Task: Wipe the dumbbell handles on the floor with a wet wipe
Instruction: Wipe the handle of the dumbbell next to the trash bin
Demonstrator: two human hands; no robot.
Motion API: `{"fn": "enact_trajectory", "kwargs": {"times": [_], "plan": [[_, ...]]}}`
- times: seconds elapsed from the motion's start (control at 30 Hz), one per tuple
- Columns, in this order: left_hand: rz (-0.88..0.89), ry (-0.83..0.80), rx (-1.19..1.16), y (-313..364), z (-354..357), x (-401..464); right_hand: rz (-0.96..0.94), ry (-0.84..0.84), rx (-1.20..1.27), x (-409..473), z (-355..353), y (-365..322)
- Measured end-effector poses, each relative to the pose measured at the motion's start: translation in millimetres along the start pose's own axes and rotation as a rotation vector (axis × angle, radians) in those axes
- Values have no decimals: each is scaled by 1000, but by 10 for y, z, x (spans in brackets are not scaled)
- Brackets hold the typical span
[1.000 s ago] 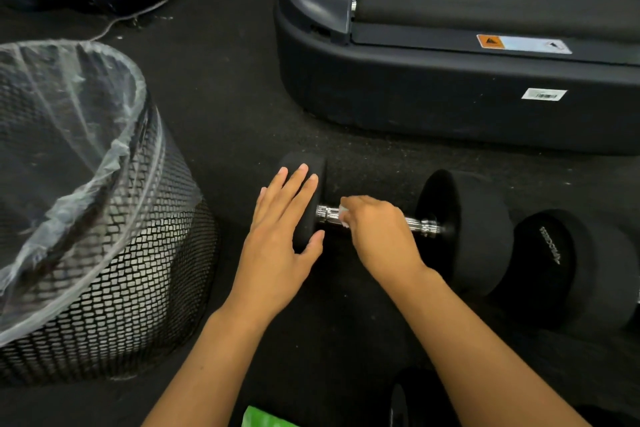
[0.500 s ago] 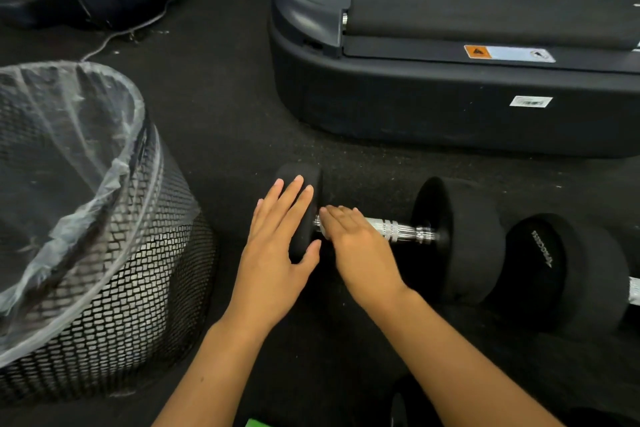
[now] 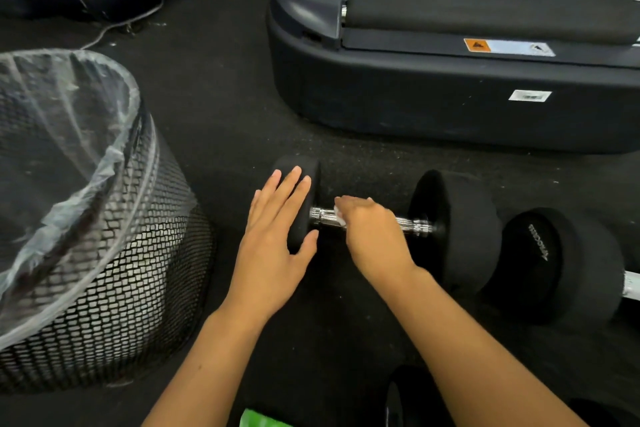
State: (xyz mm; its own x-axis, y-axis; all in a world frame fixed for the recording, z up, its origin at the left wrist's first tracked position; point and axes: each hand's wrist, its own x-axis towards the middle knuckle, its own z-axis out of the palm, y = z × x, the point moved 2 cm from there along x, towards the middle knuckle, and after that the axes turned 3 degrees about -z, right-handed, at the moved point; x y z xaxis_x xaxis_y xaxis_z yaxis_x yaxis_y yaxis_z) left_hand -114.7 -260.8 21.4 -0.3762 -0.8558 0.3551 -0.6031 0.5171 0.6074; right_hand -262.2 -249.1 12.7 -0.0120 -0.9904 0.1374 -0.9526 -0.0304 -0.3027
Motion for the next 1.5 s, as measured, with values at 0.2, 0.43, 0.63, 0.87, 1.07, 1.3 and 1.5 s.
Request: {"fn": "enact_trajectory", "kwargs": {"times": [0.2, 0.43, 0.63, 0.87, 1.07, 1.3, 1.5], "plan": [[-1, -4, 10, -18, -1, -31, -60, 19, -10, -151, 73, 77], [0, -2, 8, -18, 1, -1, -98, 0, 6, -97, 148, -92], [6, -6, 13, -12, 4, -21, 54, -29, 40, 33, -22, 59], [7, 0, 0, -24, 1, -29, 100, -83, 64, 74, -81, 163], [12, 2, 3, -33, -14, 3, -72, -130, 7, -41, 18, 8], [14, 2, -2, -7, -6, -3, -8, -30, -11, 7, 52, -54], [20, 5, 6, -22, -5, -22, -93, -6, -15, -65, 117, 64]]}}
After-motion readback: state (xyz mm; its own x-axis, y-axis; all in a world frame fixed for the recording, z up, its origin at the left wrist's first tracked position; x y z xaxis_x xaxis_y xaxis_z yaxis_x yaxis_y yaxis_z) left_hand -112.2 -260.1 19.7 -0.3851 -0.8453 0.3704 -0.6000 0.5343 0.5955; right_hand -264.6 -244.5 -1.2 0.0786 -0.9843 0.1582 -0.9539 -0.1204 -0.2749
